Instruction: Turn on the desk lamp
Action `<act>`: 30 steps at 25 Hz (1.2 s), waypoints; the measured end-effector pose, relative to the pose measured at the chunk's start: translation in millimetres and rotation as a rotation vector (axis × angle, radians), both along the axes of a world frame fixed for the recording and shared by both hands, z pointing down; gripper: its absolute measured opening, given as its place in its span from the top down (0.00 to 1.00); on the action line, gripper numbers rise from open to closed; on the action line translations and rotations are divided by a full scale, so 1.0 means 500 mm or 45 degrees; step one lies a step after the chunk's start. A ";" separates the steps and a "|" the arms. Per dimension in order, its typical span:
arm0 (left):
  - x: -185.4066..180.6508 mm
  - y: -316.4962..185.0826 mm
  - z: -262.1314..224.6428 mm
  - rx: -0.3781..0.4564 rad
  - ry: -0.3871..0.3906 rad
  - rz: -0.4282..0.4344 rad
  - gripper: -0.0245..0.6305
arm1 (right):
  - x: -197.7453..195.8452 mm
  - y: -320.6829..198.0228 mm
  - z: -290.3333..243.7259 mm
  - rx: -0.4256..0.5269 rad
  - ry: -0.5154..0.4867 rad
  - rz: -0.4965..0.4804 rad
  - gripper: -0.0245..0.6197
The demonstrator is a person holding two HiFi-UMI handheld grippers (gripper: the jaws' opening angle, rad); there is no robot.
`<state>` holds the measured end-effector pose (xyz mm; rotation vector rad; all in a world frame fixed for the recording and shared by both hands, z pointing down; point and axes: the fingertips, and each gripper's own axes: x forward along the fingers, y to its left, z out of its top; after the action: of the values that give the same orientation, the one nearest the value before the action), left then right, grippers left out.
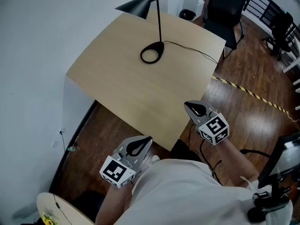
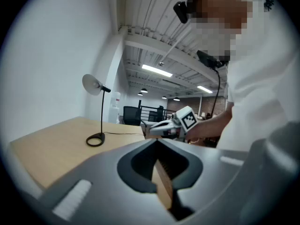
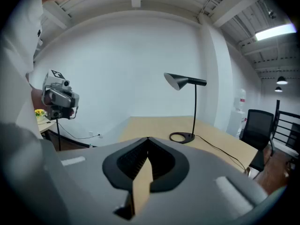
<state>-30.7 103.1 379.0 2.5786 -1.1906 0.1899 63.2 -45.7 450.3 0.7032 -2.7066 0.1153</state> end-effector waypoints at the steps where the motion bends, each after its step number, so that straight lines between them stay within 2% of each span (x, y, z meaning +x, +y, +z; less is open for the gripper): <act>1: 0.004 -0.025 -0.003 -0.005 0.004 -0.017 0.94 | -0.004 -0.040 0.009 -0.008 0.013 -0.014 0.96; 7: 0.022 -0.188 -0.024 -0.020 -0.007 -0.125 0.94 | -0.056 -0.301 0.048 0.003 0.087 -0.133 0.96; 14: 0.043 -0.273 -0.001 -0.098 -0.028 -0.269 0.94 | -0.161 -0.537 0.168 0.026 0.216 -0.254 0.96; 22: 0.061 -0.332 0.021 -0.136 -0.039 -0.344 0.94 | -0.246 -0.745 0.309 0.010 0.336 -0.213 0.96; 30: 0.062 -0.360 0.044 -0.205 -0.013 -0.405 0.94 | -0.304 -0.871 0.390 0.010 0.406 -0.177 0.96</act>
<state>0.2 -76.8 400.8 2.2185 -1.5018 0.2188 -88.7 -481.1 645.3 0.4858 -2.4402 -0.0391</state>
